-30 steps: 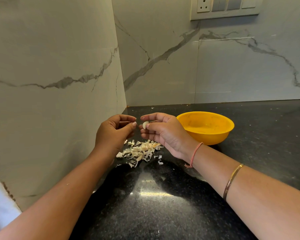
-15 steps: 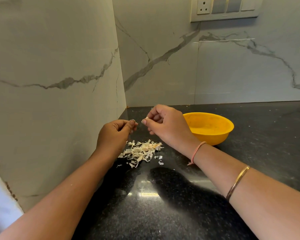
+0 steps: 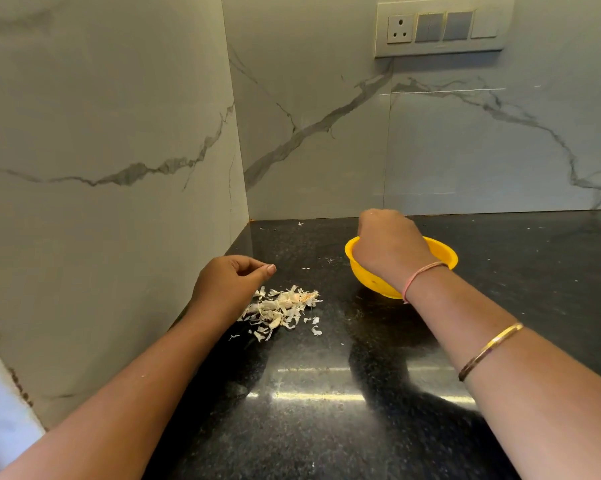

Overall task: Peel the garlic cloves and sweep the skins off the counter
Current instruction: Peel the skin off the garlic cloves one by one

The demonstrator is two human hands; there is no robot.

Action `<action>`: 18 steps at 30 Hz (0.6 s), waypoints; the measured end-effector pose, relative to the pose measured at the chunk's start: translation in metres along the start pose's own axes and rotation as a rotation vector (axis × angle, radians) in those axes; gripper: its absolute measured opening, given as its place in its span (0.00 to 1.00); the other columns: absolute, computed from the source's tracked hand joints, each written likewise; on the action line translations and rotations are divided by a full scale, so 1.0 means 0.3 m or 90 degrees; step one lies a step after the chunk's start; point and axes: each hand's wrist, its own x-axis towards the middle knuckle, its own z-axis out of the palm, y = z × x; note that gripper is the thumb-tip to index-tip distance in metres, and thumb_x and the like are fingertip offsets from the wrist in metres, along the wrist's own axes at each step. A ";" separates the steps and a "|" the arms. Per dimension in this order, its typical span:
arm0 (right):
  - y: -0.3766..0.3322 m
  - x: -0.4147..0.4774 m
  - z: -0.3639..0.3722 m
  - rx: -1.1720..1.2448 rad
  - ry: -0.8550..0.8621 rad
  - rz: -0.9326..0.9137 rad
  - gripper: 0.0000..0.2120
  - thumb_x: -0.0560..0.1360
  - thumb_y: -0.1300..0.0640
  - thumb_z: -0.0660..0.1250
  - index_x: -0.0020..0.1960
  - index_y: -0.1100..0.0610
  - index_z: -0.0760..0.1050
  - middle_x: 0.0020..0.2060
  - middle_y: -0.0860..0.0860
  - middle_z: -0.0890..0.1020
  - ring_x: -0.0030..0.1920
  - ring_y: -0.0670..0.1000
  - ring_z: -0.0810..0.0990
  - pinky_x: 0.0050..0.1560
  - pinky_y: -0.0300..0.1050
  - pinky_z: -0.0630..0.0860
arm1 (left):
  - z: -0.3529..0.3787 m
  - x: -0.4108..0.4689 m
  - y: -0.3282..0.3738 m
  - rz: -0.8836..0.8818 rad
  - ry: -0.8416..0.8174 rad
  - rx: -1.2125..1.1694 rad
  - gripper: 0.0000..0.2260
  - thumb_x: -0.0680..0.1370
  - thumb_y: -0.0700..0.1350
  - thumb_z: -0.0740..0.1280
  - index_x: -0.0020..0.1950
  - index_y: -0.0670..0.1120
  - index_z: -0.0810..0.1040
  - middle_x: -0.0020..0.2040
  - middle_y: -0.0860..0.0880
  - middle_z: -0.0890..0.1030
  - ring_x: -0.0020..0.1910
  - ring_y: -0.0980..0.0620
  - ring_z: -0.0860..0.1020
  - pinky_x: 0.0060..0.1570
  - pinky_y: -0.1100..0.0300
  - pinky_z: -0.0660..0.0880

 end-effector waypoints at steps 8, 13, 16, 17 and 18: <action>-0.003 -0.004 0.004 -0.038 0.047 -0.024 0.10 0.78 0.60 0.60 0.56 0.60 0.75 0.51 0.57 0.78 0.50 0.58 0.77 0.42 0.46 0.70 | -0.008 -0.001 -0.004 0.009 -0.066 0.055 0.16 0.76 0.35 0.61 0.42 0.56 0.80 0.38 0.55 0.80 0.27 0.56 0.70 0.29 0.65 0.67; -0.052 -0.016 0.033 0.162 0.070 -0.279 0.10 0.78 0.60 0.60 0.55 0.57 0.78 0.50 0.53 0.82 0.50 0.50 0.79 0.51 0.39 0.73 | 0.006 -0.011 0.003 0.051 -0.168 0.108 0.04 0.72 0.47 0.73 0.44 0.55 0.81 0.42 0.58 0.82 0.44 0.63 0.79 0.42 0.70 0.71; -0.098 -0.050 0.093 0.146 -0.085 -0.353 0.11 0.77 0.61 0.60 0.55 0.55 0.78 0.50 0.54 0.82 0.50 0.52 0.79 0.53 0.47 0.77 | 0.014 -0.012 -0.005 0.068 -0.211 0.180 0.08 0.71 0.47 0.74 0.48 0.50 0.82 0.45 0.57 0.82 0.43 0.65 0.77 0.41 0.75 0.70; -0.105 -0.056 0.112 0.124 -0.139 -0.353 0.12 0.76 0.61 0.60 0.56 0.56 0.77 0.50 0.55 0.82 0.50 0.54 0.79 0.51 0.48 0.77 | 0.013 -0.010 -0.007 0.070 -0.216 0.196 0.08 0.71 0.46 0.74 0.49 0.50 0.83 0.45 0.56 0.83 0.43 0.64 0.78 0.41 0.73 0.71; -0.107 -0.060 0.128 0.110 -0.186 -0.348 0.12 0.75 0.62 0.60 0.58 0.56 0.75 0.50 0.56 0.81 0.50 0.56 0.79 0.50 0.49 0.77 | 0.013 -0.009 -0.008 0.069 -0.215 0.205 0.08 0.72 0.45 0.73 0.50 0.49 0.83 0.46 0.54 0.83 0.43 0.62 0.78 0.42 0.71 0.72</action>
